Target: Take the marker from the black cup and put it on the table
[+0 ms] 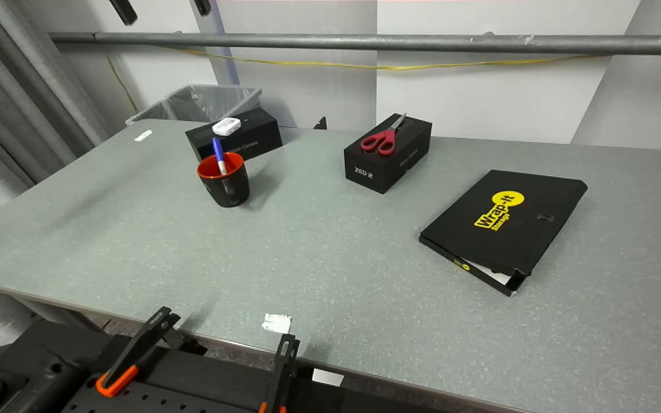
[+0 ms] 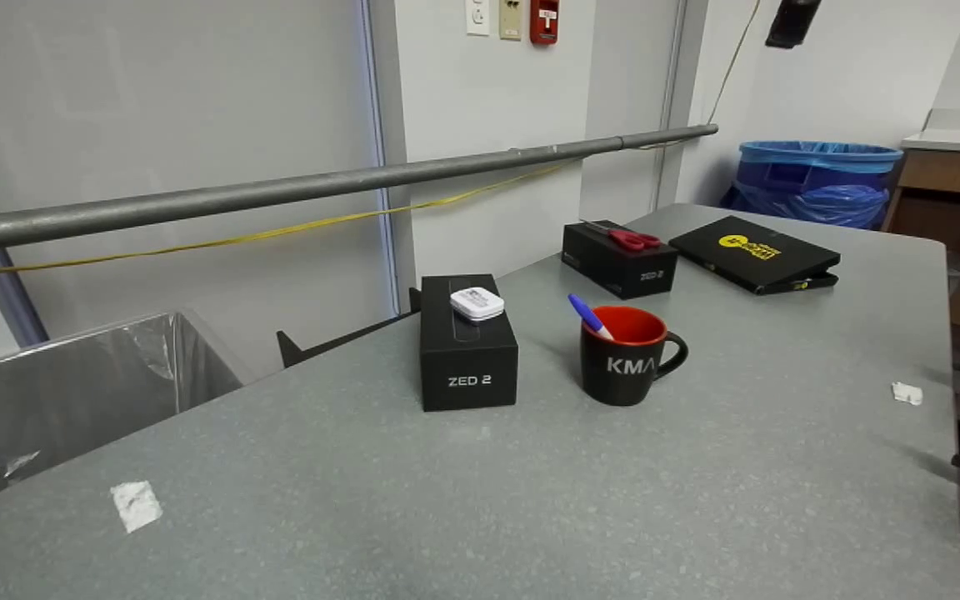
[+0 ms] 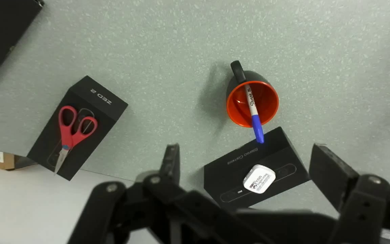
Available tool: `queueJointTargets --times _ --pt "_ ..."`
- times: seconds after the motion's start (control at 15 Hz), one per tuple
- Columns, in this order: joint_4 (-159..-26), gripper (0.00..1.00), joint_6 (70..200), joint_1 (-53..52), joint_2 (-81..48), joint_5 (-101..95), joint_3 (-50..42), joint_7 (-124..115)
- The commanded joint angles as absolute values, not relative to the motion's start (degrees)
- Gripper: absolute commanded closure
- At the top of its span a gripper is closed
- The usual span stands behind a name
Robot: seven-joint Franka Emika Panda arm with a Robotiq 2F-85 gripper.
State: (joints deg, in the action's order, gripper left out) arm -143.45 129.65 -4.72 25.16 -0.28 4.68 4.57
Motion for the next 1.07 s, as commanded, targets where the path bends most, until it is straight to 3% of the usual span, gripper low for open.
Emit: queueJointTargets --times 0.0,0.27,0.33,1.0 --pt "-141.11 0.00 138.44 -6.47 12.60 1.85 3.58 7.76" --pt "-137.23 0.00 139.97 -6.39 1.91 2.96 4.38 9.14" --pt "-140.96 0.00 140.06 -5.81 6.88 1.68 4.65 7.17" --pt "-138.19 0.00 141.12 -6.20 1.80 1.95 5.19 6.74"
